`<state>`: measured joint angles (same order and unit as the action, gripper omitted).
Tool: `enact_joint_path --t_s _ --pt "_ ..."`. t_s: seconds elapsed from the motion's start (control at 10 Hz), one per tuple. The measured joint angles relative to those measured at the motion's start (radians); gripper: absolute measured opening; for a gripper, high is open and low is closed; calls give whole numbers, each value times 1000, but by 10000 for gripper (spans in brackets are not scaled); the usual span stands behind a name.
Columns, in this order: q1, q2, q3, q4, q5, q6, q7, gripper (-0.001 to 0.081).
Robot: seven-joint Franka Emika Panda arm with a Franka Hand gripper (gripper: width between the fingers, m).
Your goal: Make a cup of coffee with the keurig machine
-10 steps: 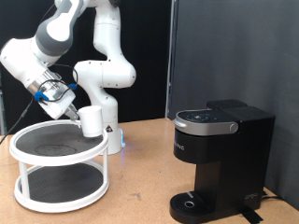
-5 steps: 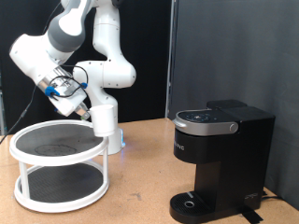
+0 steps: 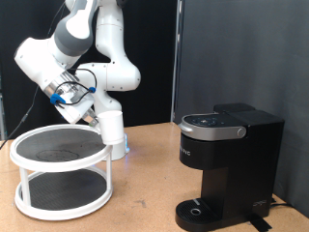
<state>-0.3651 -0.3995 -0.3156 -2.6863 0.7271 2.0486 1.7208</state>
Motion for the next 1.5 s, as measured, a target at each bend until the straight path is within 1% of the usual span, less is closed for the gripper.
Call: enact_joint_path --t_s 0.1,0.3,0.4,0.8,0.9,1.1,1.5 --pt "15 20 20 9 25 29 27 5" --pt "42 71 62 42 42 74 77 5" --pt "55 98 80 58 50 92 87 5" --pt "118 203 147 125 161 167 83 4" --pt "131 226 163 142 175 184 83 4" --pt "143 269 197 161 177 220 89 4" --pt "153 366 249 193 185 291 105 4"
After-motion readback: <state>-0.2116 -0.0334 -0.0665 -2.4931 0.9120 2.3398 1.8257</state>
